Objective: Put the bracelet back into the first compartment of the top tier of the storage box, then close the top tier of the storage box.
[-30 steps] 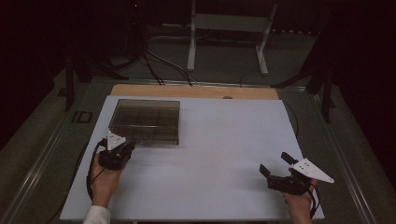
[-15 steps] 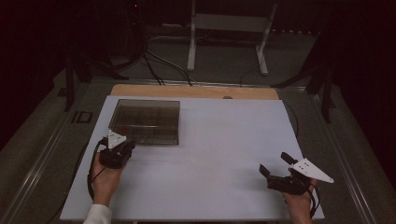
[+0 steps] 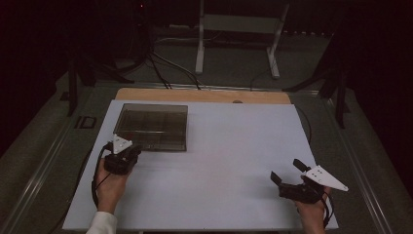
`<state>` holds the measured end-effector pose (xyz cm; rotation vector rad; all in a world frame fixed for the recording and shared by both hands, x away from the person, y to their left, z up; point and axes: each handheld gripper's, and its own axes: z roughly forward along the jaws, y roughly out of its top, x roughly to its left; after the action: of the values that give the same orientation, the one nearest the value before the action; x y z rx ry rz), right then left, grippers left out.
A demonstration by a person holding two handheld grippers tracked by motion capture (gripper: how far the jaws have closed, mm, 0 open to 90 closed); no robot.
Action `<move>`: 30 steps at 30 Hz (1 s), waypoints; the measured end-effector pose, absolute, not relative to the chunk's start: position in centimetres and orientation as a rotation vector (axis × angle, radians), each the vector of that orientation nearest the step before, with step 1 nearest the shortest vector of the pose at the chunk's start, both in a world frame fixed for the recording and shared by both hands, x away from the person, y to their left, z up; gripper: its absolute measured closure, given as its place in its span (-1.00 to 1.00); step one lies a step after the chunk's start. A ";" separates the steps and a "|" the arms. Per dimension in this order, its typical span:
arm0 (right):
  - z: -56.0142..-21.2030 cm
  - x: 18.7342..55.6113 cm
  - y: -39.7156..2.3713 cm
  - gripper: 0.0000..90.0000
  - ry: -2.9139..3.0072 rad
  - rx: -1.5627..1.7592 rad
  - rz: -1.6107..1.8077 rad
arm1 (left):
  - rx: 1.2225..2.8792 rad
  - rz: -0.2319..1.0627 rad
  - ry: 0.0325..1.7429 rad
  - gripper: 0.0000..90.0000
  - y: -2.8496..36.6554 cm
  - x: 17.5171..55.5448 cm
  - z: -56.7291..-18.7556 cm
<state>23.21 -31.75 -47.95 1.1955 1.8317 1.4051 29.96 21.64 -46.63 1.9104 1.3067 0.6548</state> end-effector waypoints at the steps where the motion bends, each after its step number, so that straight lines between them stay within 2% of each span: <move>1: -48.0 23.2 -31.7 -1.00 1.830 1.195 1.406 | 1.911 0.655 1.307 1.00 21.6 30.0 -46.6; 30: -47.9 23.2 -31.8 -1.00 1.830 1.195 1.407 | 1.906 0.660 1.312 1.00 21.4 30.4 -46.6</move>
<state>23.20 -31.76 -47.94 1.1953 1.8300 1.4067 30.41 21.43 -46.60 1.9056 1.3120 0.6598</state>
